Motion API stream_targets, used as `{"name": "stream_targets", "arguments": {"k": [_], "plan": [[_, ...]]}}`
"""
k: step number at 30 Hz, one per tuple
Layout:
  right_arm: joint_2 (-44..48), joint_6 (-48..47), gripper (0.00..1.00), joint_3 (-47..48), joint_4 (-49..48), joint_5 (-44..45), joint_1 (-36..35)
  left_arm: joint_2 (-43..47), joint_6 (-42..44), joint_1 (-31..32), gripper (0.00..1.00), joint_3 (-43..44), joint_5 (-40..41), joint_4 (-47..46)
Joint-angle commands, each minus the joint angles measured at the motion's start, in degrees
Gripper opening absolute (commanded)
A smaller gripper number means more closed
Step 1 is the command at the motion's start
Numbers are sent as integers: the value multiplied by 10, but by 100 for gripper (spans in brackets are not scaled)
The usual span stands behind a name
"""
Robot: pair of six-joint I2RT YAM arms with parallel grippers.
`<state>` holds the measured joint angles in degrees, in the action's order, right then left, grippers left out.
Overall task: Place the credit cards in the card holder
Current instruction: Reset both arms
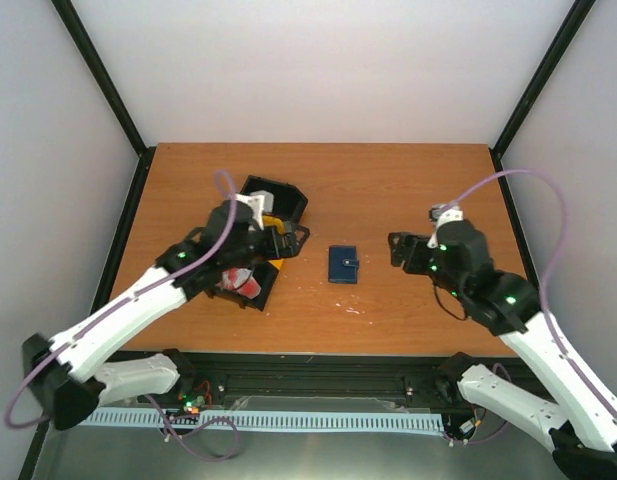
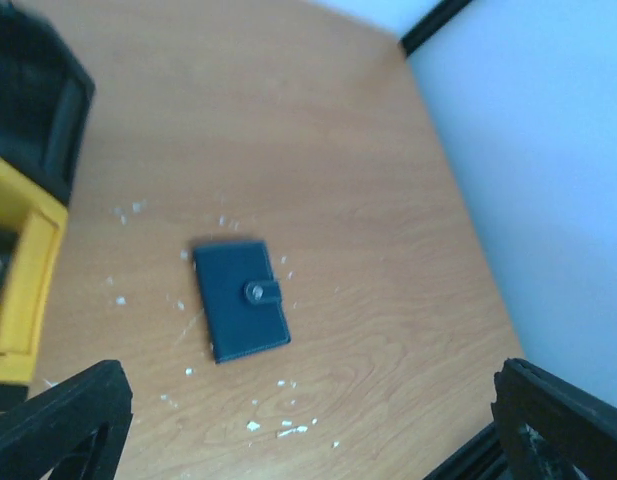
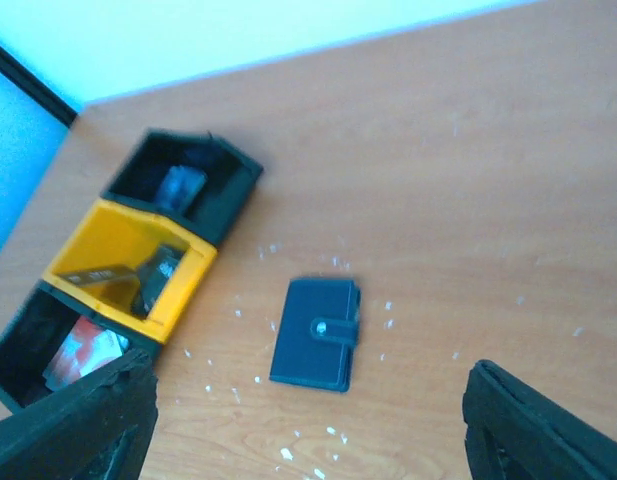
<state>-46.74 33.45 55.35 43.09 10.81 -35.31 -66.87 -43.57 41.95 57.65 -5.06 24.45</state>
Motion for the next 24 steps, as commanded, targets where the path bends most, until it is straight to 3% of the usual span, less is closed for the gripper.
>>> {"name": "stream_targets", "arguments": {"k": [1,4,16,24], "plan": [[52,-54,87,90,131,49,1,103,43,3,100,40,77,75],[92,-61,100,125,170,71,1,182,59,3,100,45,105,91],[237,-8,100,161,275,131,1,440,86,3,100,42,198,167],[265,0,100,170,299,136,1,483,82,3,100,64,238,222]]}}
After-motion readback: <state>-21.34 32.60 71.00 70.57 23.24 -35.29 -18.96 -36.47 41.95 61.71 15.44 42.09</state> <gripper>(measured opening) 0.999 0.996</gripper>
